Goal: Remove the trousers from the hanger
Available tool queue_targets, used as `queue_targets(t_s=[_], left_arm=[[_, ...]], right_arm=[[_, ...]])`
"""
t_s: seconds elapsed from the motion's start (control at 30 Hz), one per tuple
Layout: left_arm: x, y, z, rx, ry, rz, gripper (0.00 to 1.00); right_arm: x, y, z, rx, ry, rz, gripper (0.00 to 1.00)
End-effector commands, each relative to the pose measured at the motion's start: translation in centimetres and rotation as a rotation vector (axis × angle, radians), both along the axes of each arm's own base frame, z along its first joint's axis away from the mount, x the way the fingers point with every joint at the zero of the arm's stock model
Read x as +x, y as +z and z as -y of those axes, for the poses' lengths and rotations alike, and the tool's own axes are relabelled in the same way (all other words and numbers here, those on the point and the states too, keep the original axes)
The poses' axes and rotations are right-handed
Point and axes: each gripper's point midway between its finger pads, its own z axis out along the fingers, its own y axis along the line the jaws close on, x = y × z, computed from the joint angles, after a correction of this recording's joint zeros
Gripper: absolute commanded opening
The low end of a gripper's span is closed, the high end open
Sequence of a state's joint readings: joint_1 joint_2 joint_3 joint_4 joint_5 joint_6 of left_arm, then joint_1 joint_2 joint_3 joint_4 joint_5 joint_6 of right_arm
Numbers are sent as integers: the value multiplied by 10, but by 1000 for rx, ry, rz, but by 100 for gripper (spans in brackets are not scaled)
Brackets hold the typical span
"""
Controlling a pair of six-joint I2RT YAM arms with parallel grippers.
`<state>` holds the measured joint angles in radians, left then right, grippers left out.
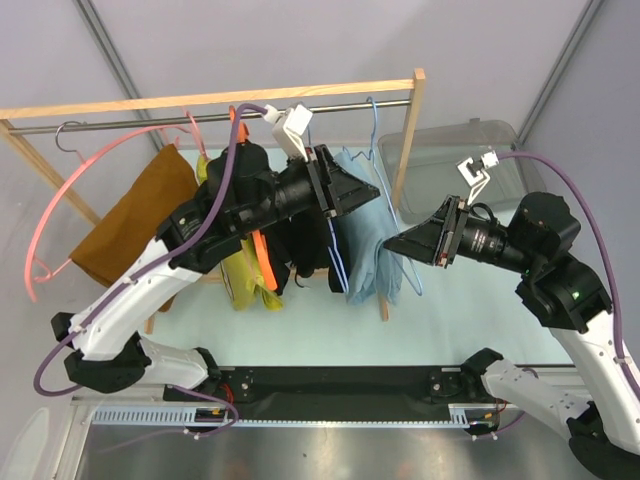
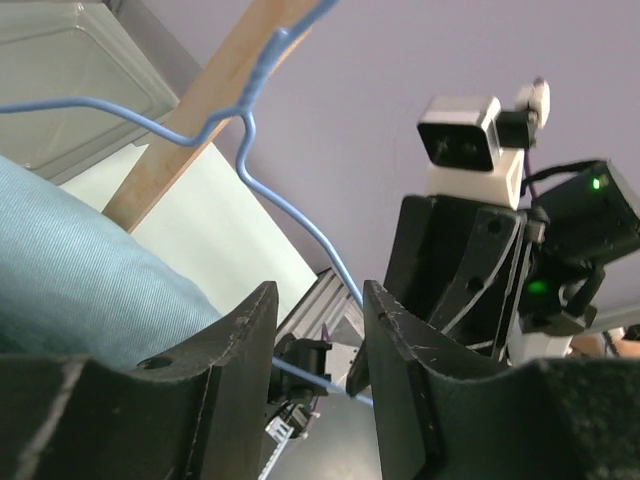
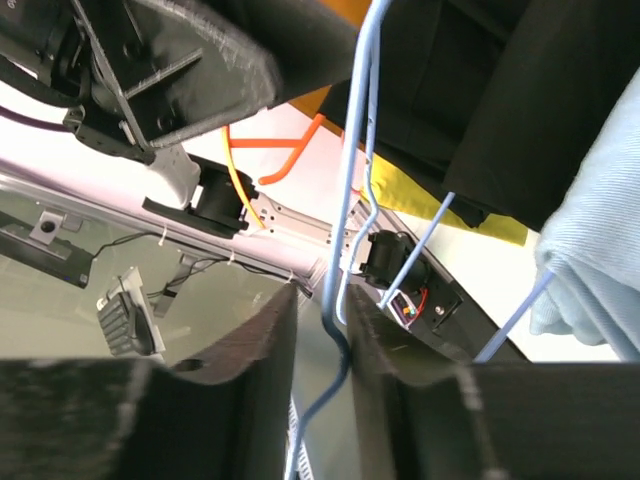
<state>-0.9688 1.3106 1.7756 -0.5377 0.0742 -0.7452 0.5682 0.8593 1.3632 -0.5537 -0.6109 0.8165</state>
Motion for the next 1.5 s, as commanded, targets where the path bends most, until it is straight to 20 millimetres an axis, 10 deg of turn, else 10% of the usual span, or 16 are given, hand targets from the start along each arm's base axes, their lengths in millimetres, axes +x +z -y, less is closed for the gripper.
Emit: queue_targets(t_s=[0.0, 0.63, 1.03, 1.47], left_arm=[[10, 11, 13, -77, 26, -20, 43], [25, 16, 44, -167, 11, -53, 34], [14, 45, 29, -210, -3, 29, 0], [-8, 74, 5, -274, -26, 115, 0]], right_arm=[[-6, 11, 1, 54, 2, 49, 24], [-3, -14, -7, 17, 13, 33, 0], [23, -53, -17, -142, -48, 36, 0], [60, -74, -12, -322, -166, 110, 0]])
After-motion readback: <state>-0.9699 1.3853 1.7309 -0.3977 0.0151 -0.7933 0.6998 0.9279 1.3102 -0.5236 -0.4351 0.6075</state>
